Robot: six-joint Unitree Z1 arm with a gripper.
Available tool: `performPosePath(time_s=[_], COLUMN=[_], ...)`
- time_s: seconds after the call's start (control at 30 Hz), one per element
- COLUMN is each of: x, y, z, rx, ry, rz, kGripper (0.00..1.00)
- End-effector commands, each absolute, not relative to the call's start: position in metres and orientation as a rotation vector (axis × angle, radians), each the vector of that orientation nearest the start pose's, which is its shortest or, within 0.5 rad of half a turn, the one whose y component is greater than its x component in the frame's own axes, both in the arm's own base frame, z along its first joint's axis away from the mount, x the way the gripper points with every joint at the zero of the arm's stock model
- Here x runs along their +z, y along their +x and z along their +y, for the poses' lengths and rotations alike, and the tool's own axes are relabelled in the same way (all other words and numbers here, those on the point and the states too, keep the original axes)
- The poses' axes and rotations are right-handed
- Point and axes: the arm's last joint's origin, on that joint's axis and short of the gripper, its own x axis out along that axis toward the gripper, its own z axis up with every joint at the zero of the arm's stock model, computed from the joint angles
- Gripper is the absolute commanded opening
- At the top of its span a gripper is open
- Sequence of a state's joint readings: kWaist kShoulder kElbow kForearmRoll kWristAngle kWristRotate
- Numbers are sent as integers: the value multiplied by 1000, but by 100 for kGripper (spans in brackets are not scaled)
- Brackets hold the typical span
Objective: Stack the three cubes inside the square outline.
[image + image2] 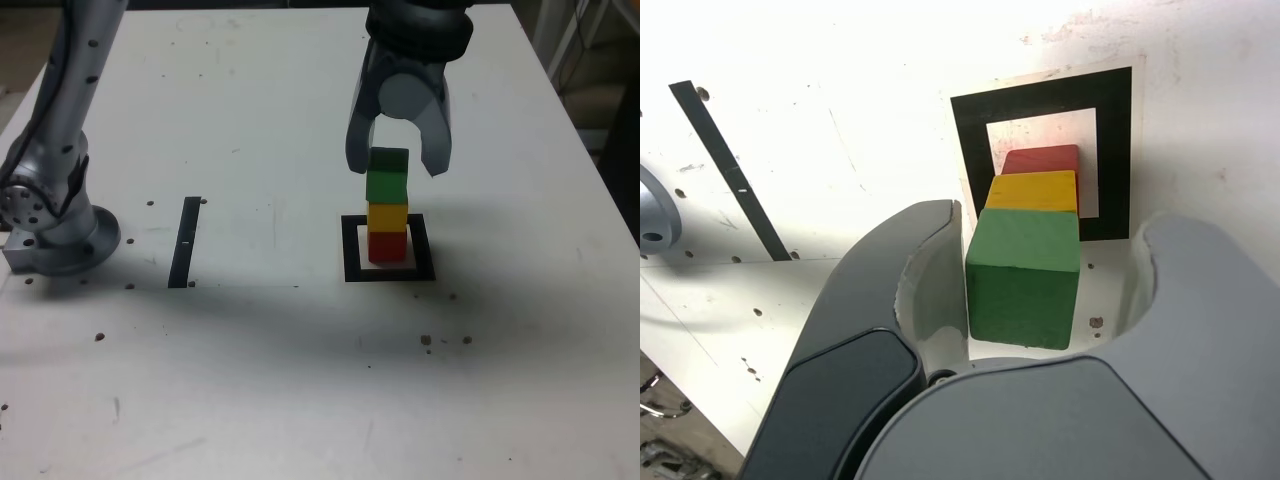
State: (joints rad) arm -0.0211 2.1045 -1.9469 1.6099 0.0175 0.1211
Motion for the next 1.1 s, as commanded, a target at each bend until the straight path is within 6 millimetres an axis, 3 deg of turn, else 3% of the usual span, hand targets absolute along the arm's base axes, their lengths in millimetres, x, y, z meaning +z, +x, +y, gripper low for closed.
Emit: performPosePath(time_s=[0.0,0.27,0.8,1.07], x=[310,322,359,355], y=[378,367,311,277], z=[-8,-6,-3,-2], rx=[-111,-88,-38,-27], ry=[127,141,159,151], rz=[1777,1752,1678,1688], kGripper=[97,99,99,99])
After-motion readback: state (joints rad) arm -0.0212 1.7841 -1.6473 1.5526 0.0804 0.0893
